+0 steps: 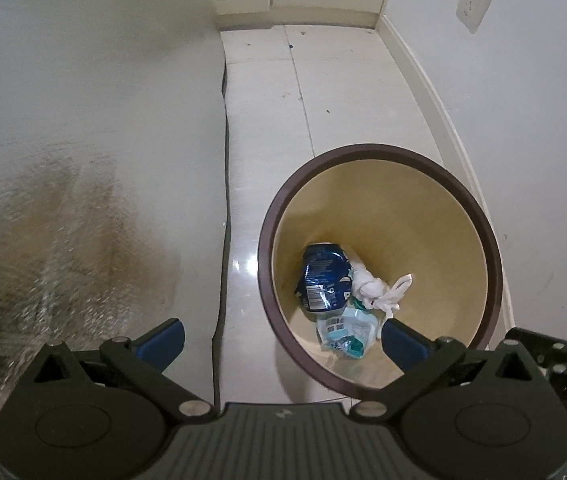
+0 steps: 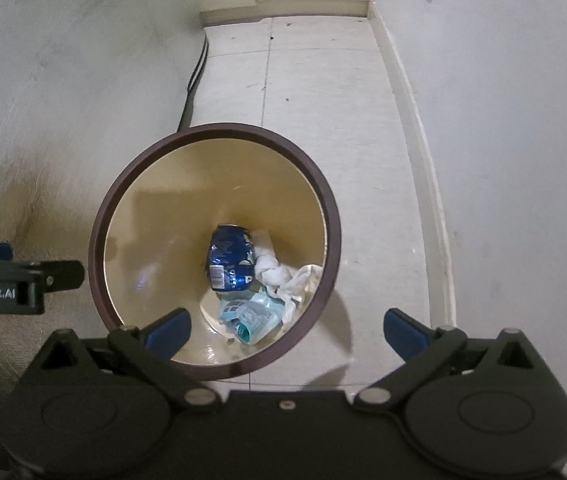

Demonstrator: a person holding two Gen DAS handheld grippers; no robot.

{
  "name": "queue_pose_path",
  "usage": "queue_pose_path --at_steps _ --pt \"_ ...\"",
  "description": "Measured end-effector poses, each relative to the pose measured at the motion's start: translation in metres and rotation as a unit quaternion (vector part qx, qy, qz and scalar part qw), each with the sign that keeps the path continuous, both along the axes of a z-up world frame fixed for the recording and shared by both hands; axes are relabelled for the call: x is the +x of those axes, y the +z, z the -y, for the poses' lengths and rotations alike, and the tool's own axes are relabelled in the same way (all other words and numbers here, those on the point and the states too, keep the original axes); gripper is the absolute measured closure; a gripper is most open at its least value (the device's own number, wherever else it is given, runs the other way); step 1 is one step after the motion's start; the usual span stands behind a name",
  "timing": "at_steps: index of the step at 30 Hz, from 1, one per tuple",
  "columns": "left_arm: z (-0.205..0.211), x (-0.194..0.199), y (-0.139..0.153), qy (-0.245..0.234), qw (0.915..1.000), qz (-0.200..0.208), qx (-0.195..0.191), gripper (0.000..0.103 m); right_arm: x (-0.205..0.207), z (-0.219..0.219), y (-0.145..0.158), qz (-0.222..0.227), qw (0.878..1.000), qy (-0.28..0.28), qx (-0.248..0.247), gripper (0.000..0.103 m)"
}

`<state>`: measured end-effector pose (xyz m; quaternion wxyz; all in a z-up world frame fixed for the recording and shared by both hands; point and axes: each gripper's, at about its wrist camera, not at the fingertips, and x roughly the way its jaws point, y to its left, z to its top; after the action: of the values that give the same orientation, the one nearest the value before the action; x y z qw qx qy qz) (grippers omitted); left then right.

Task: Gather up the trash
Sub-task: 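Raise both open tools away from the trash bin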

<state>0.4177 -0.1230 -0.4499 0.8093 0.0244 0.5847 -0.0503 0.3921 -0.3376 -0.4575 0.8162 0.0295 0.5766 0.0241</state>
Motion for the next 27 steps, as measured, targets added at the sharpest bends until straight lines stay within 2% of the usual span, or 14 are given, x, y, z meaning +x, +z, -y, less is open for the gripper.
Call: queue_pose_path --at_steps 5,16,27 --pt "-0.008 -0.011 0.017 0.012 0.9999 0.009 -0.003 0.000 -0.010 0.003 0.015 0.007 1.000 -0.012 -0.010 0.000" --pt "-0.012 -0.055 0.062 0.006 0.9992 0.039 0.002 0.000 -0.047 -0.002 0.066 0.042 0.998 -0.034 -0.019 0.000" --pt "-0.015 -0.102 0.123 -0.005 0.9964 0.085 -0.006 0.000 -0.096 -0.008 0.134 0.099 0.994 -0.045 -0.031 0.000"
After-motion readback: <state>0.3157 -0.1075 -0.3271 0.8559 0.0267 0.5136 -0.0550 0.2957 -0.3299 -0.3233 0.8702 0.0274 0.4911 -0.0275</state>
